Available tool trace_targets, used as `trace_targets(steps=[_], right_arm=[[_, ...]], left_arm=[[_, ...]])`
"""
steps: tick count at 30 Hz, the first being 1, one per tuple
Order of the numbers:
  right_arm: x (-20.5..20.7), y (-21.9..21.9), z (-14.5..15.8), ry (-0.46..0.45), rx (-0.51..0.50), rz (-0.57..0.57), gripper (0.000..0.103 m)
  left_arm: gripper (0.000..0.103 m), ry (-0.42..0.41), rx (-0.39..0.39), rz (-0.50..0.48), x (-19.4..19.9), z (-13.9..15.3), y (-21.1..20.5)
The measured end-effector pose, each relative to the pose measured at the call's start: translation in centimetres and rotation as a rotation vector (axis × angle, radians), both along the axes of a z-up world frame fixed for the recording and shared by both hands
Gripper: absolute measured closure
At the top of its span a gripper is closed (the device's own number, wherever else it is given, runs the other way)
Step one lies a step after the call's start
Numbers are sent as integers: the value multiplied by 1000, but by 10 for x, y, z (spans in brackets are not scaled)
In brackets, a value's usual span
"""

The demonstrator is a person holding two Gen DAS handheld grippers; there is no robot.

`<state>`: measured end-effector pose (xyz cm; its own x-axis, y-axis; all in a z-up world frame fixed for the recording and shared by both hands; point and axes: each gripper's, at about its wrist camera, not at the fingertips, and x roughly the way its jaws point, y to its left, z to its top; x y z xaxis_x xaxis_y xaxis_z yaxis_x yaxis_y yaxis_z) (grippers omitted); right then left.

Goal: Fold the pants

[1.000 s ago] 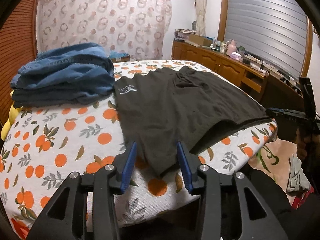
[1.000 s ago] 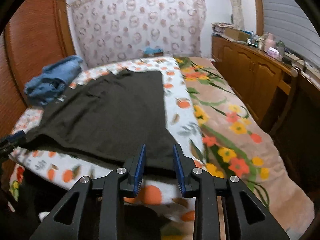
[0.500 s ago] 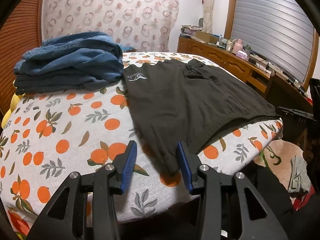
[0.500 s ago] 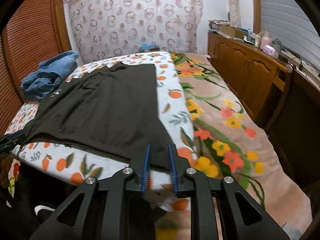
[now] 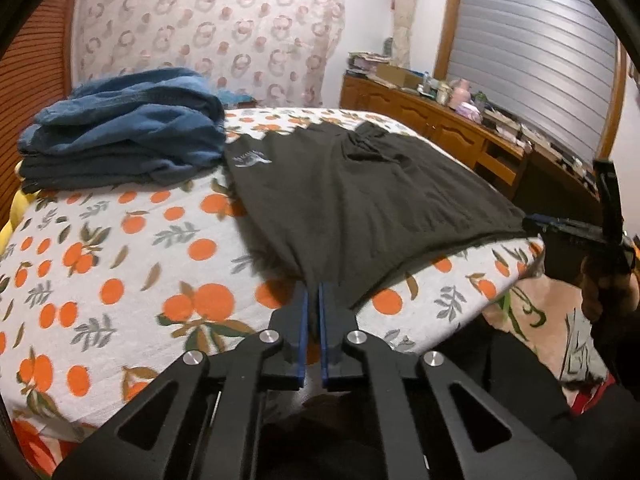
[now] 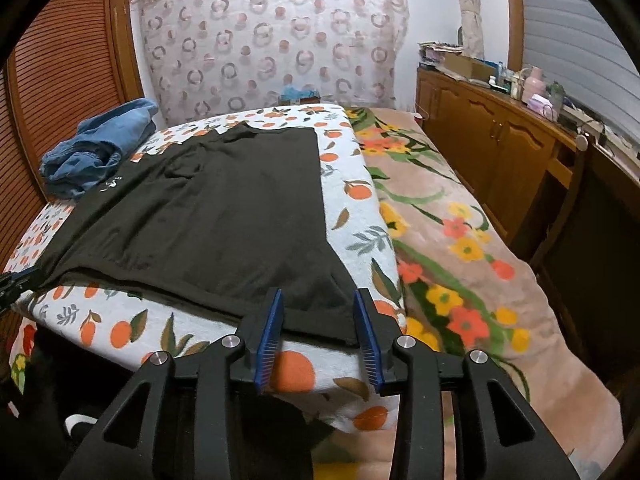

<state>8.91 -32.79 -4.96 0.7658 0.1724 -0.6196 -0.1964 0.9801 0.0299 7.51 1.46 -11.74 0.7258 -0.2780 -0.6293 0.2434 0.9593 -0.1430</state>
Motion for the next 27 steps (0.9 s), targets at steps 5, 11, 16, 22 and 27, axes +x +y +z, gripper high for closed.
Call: trace_targets(steps=[5, 11, 16, 22, 27], right_arm=[[-3, 12, 8, -26, 10, 47, 62], [-4, 47, 17, -43, 27, 143, 55], [-1, 90, 23, -51, 44, 261, 55], [7, 148, 18, -35, 53, 395, 55], [15, 183, 11, -13, 62, 493, 55]], left_arm=[[98, 24, 15, 18, -3, -4, 7], [79, 18, -7, 32, -3, -1, 16], [60, 4, -24, 72, 0, 2, 33], [56, 0, 16, 106, 9, 2, 51], [56, -20, 15, 144, 12, 3, 67]])
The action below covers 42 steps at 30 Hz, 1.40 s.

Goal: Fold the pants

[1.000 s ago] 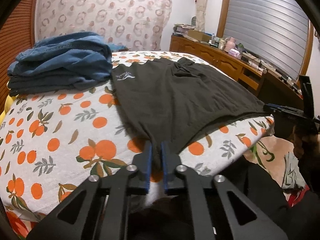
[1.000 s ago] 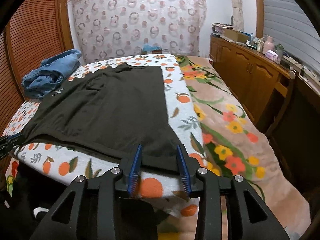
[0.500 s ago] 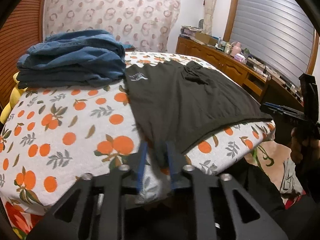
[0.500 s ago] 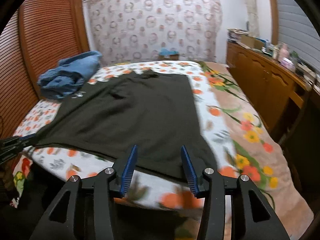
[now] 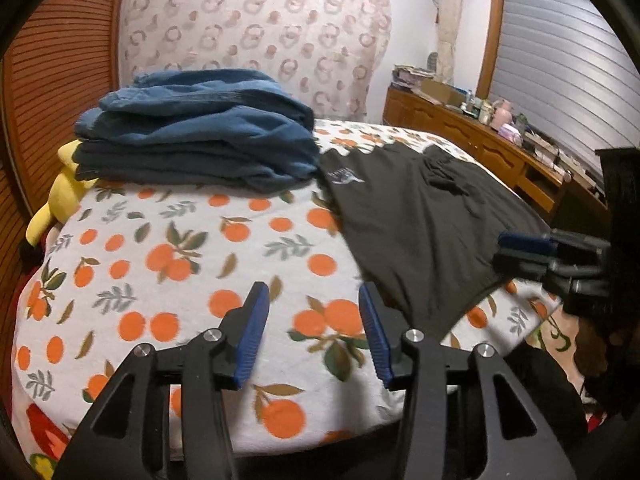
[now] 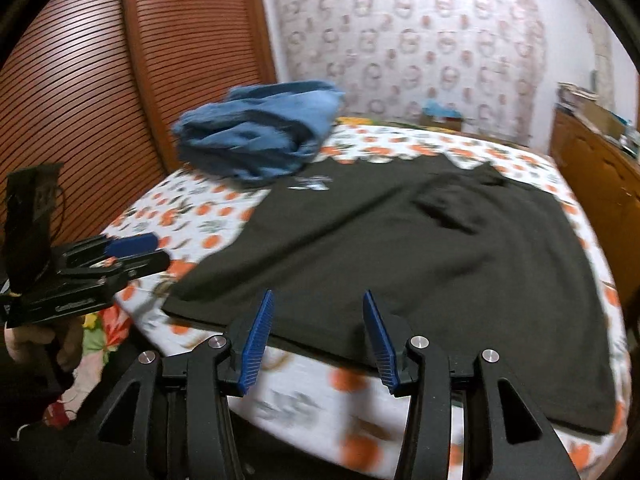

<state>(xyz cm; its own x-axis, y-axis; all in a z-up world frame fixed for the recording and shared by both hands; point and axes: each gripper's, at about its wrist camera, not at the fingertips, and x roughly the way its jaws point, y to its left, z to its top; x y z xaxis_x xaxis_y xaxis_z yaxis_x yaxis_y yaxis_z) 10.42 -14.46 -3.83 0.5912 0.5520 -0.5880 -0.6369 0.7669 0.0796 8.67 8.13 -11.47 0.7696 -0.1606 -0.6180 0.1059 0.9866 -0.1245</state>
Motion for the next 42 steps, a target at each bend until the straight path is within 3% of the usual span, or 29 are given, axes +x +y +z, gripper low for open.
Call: trace_targets(steps=[11, 23, 31, 36, 42], right_arm=[[12, 53, -23, 32, -35, 132, 55], [-2, 65, -24, 23, -70, 165, 55], [-13, 77, -28, -48, -133, 142, 55], [-18, 70, -25, -73, -114, 123, 97], [-12, 31, -8, -57, 6, 36, 98]], left_arm=[[56, 0, 6, 60, 0, -6, 23], [56, -5, -7, 84, 0, -6, 33], [56, -2, -8, 87, 0, -6, 33], [56, -8, -7, 67, 7, 1, 27], [56, -35, 17, 14, 30, 18, 5]])
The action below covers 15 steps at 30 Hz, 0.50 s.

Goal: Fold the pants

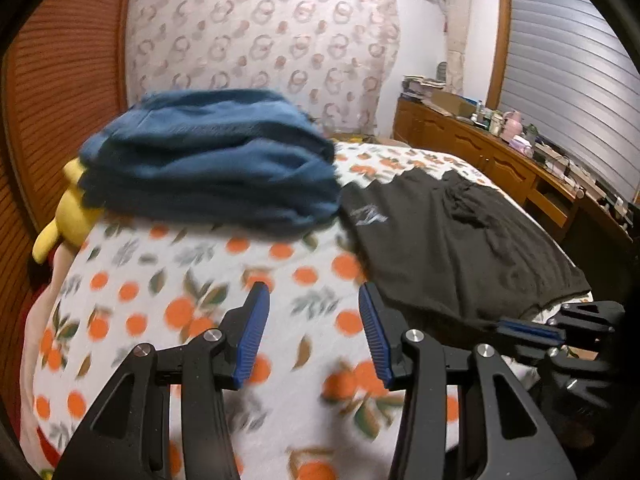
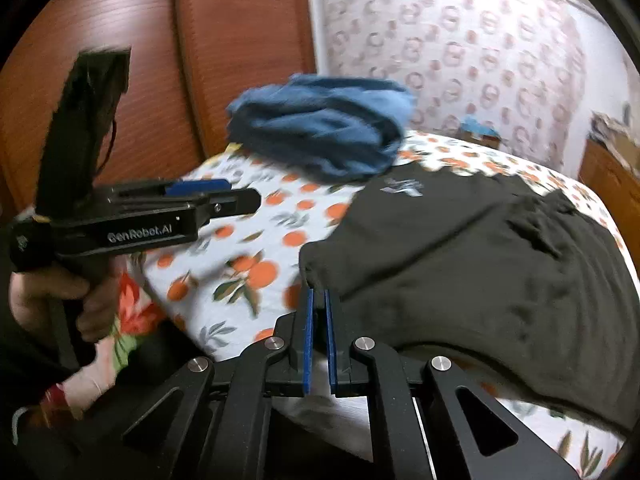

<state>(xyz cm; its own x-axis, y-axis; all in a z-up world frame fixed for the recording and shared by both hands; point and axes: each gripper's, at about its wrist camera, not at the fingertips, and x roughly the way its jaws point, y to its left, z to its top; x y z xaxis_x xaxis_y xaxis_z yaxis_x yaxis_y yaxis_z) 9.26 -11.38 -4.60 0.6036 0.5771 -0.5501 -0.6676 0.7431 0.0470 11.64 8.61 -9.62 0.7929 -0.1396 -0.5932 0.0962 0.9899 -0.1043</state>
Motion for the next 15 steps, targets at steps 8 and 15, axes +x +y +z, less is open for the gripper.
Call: trace_targets(steps=[8, 15], right_arm=[[7, -43, 9, 7, 83, -101, 98], [7, -63, 1, 35, 114, -150, 98]], left_arm=[[56, 34, -43, -78, 44, 8, -29], [56, 91, -50, -125, 80, 7, -50]])
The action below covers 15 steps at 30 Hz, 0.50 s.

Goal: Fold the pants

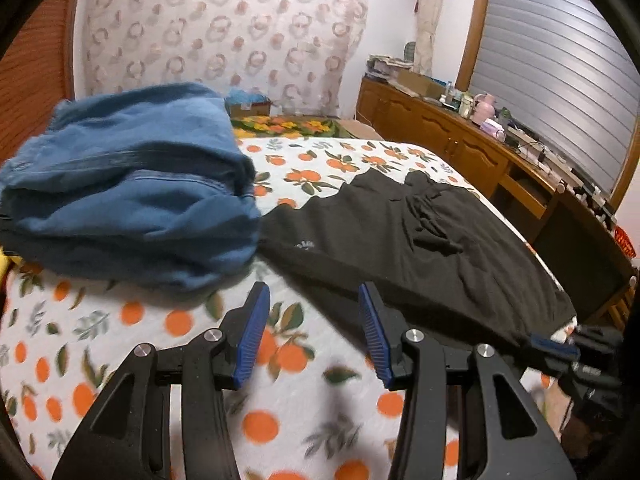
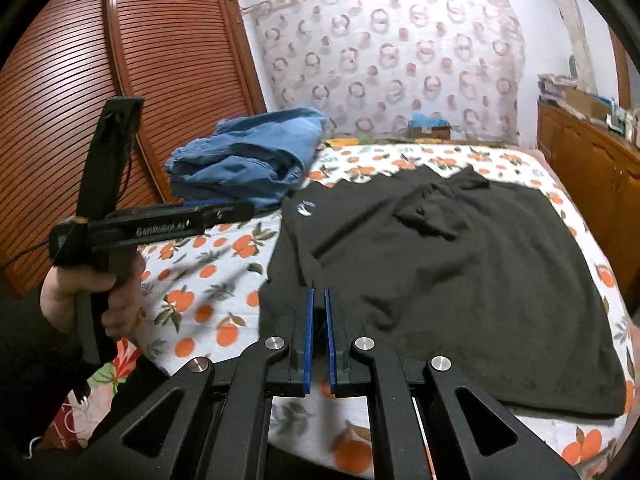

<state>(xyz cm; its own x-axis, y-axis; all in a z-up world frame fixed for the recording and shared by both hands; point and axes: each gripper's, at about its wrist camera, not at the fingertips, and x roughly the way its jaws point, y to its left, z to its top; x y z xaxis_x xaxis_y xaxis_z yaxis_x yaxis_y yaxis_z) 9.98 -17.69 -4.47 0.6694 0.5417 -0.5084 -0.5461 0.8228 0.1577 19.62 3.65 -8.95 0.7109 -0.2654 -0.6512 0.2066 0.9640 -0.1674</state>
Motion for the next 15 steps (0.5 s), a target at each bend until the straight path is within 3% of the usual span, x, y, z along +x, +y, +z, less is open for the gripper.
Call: trace_targets(steps=[8, 15], right_arm=[[3, 0, 0, 12, 11, 14, 98], [8, -16, -2, 20, 30, 10, 98]], left_arm=[[56, 99, -11, 44, 45, -11, -4], [56, 158, 17, 91, 56, -18, -7]])
